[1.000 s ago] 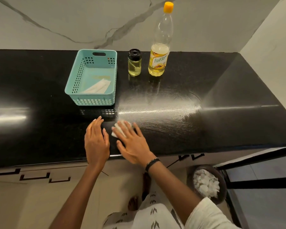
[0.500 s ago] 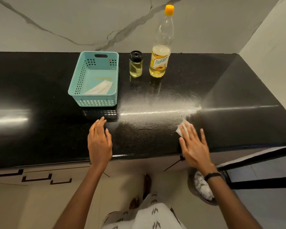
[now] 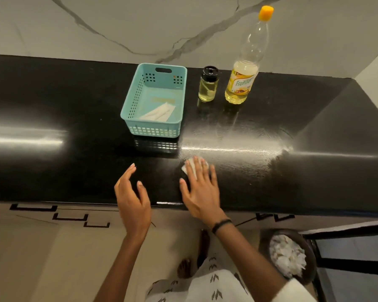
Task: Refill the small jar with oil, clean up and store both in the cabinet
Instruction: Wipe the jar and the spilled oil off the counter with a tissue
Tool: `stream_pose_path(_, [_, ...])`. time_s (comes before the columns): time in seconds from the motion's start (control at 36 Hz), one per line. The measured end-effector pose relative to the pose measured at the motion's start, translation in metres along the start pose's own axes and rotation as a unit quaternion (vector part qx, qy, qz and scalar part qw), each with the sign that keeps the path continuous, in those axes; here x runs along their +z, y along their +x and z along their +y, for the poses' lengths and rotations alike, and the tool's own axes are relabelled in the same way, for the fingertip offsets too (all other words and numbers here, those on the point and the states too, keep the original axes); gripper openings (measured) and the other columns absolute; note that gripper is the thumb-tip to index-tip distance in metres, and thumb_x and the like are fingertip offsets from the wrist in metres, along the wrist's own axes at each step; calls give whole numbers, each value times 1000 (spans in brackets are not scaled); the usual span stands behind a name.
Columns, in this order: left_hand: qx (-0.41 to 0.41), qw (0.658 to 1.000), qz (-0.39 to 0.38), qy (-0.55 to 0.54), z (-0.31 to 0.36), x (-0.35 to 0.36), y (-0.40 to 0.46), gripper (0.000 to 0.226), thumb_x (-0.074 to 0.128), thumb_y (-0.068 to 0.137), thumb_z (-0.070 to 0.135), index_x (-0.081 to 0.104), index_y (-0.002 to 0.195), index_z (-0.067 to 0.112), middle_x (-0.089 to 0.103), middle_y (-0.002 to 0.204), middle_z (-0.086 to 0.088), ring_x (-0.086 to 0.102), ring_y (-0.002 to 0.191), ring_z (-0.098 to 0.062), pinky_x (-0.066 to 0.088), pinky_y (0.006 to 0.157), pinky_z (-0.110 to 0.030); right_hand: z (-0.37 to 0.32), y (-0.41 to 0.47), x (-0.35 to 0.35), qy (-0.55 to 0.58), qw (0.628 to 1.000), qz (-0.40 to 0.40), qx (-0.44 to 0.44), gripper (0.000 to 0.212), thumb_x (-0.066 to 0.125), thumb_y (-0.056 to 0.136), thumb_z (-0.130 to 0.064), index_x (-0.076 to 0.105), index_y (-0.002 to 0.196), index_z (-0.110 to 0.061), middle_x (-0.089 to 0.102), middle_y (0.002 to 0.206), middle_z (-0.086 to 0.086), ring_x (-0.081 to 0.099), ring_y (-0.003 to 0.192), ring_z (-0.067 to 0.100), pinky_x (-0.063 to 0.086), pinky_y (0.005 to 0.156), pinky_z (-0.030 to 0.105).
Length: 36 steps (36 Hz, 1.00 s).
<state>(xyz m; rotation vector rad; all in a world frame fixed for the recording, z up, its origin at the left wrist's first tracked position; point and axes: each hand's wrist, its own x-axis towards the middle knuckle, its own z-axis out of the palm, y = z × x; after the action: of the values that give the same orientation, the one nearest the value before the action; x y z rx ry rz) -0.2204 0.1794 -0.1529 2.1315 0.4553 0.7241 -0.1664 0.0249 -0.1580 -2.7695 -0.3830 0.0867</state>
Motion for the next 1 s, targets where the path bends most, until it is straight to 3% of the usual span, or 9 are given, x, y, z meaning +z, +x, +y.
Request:
stream_pose_path(0.11, [-41, 999, 18, -7, -4, -18, -9, 42, 50, 95, 5, 45, 135, 18, 42, 130, 18, 44, 124, -18, 38, 99, -26, -38, 37, 12, 11, 998, -26, -51, 67, 16, 92, -49, 26, 150, -19, 15, 159, 9, 6, 148, 24, -6, 119, 39])
stream_pose_path(0.25, [-53, 998, 17, -13, -5, -29, -21, 42, 51, 95, 4, 46, 134, 17, 45, 132, 12, 44, 124, -13, 30, 95, -2, -71, 44, 23, -1, 987, -44, -152, 63, 19, 93, -46, 32, 148, -18, 23, 157, 7, 14, 146, 24, -3, 120, 40])
stream_pose_path(0.36, [-62, 998, 8, -17, -6, -30, -25, 42, 52, 95, 5, 47, 134, 18, 45, 131, 14, 44, 122, -9, 34, 97, -15, -68, 4, 32, -16, 972, -51, -230, 56, 22, 98, -43, 27, 149, -20, 23, 157, 2, 11, 147, 18, 2, 120, 39])
stream_pose_path(0.44, [-63, 998, 1, -22, -4, -28, -26, 41, 51, 95, 6, 46, 134, 19, 45, 132, 15, 41, 122, -3, 35, 100, -24, -40, -25, 23, -17, 973, -44, -224, 55, 24, 99, -42, 23, 151, -24, 20, 158, -3, 7, 147, 12, 3, 120, 38])
stream_pose_path(0.61, [-57, 998, -16, -39, 1, -27, -32, 43, 50, 96, 6, 45, 134, 25, 37, 126, 40, 41, 123, -5, 32, 100, -18, 28, -28, -3, -62, 993, -23, -103, 55, 21, 99, -44, 20, 152, -27, 16, 159, -5, 10, 147, 13, 0, 120, 39])
stream_pose_path(0.72, [-51, 998, -19, -37, 2, -30, -36, 42, 50, 95, 4, 47, 133, 20, 46, 131, 19, 44, 125, -9, 29, 100, -5, 19, 5, -5, -40, 998, -15, -38, 63, 11, 94, -50, 15, 152, -25, 7, 160, -3, -2, 147, 15, -14, 117, 34])
stream_pose_path(0.89, [-45, 998, -33, -35, 5, -34, -44, 41, 52, 95, 4, 47, 133, 17, 47, 133, 16, 41, 124, -2, 28, 99, -2, -37, 15, 15, -9, 994, -30, -102, 61, 22, 96, -47, 22, 151, -20, 14, 159, 4, 5, 148, 20, -9, 119, 36])
stream_pose_path(1.0, [-48, 997, -48, -40, 9, -30, -47, 41, 51, 95, 6, 47, 134, 19, 44, 131, 19, 41, 126, -4, 32, 98, -13, -31, -17, 14, -29, 987, -32, -152, 56, 25, 99, -44, 25, 151, -22, 22, 158, -1, 12, 147, 17, -4, 120, 35])
